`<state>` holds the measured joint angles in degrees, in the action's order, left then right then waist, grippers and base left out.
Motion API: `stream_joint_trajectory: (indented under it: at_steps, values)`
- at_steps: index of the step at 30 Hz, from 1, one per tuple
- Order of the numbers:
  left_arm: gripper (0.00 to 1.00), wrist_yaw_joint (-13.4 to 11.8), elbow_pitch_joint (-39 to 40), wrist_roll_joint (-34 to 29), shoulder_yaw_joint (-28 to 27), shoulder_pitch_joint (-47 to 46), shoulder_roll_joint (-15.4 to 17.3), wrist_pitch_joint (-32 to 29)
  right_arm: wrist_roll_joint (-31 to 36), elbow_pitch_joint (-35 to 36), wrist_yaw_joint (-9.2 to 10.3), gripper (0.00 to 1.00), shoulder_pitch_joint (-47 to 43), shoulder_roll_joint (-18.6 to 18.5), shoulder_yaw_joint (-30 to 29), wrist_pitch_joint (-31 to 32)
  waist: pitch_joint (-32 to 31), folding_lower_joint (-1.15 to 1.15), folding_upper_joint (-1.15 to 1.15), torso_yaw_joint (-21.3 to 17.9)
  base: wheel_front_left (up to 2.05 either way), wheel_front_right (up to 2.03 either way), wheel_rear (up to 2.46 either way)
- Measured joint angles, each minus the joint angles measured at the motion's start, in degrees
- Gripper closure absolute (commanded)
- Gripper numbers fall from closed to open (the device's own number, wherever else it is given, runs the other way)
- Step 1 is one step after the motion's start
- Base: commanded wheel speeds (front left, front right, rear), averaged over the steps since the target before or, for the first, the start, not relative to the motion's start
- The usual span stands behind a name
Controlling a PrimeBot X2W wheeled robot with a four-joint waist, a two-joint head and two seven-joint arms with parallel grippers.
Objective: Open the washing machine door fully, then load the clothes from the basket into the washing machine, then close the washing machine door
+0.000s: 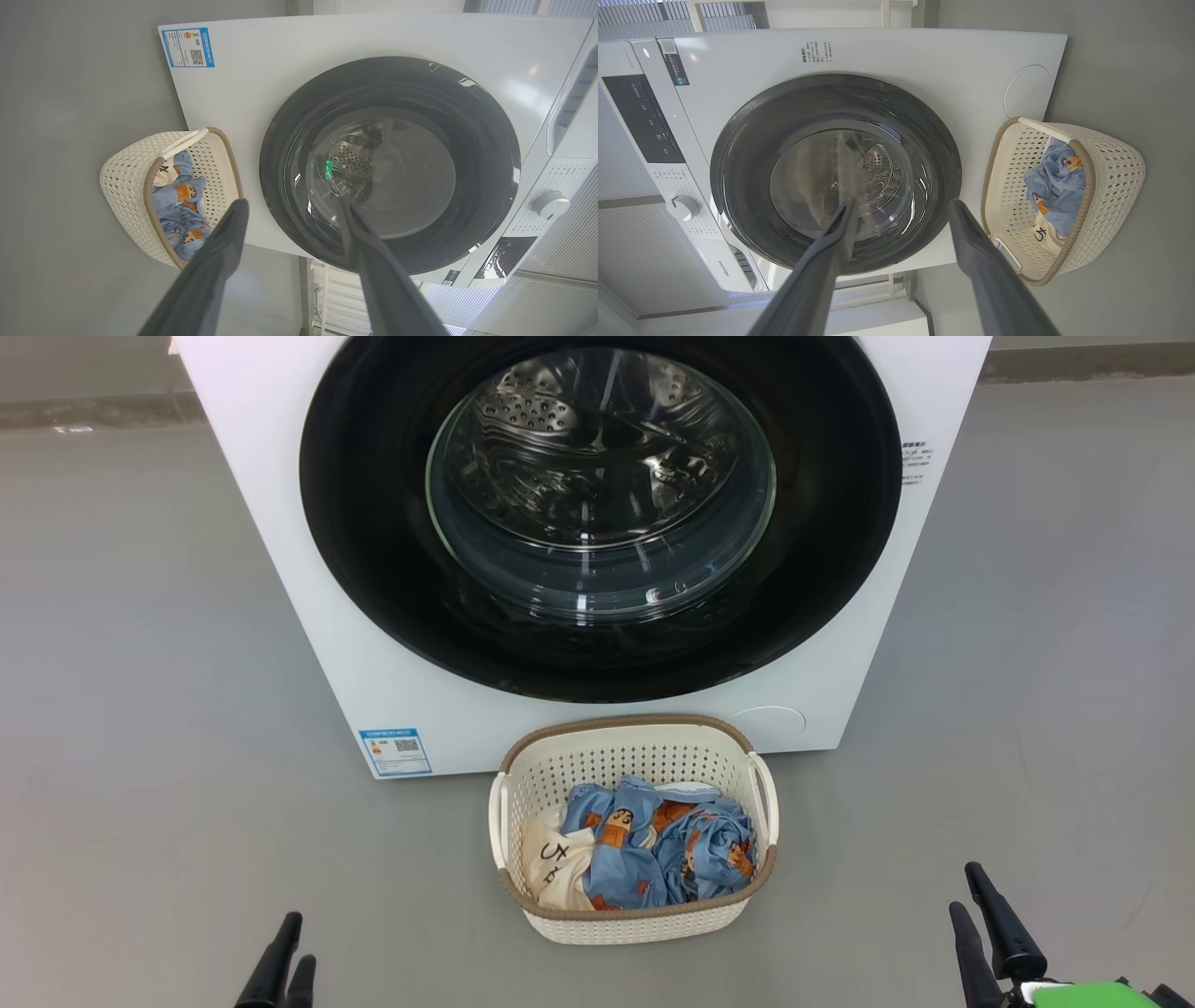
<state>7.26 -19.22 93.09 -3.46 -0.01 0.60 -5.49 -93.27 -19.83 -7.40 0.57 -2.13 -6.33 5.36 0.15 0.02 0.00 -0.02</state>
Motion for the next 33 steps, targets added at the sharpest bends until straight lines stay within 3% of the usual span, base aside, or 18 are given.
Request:
stream_joint_trajectory:
  at_steps: [15,33]
  values:
    - [0.0,0.0,1.44,-4.27,1.81,-0.05,0.47,2.55,5.93,1.13,0.0,0.0,0.0,0.0,0.09,-2.52,0.34,-0.01,0.0,-0.08,0.0,0.0,0.0]
    - [0.0,0.0,2.57,-16.81,3.7,-0.54,1.24,5.52,20.12,2.7,0.0,0.0,0.19,-0.27,0.2,-5.52,1.0,-0.01,0.0,-0.16,0.0,0.0,0.0]
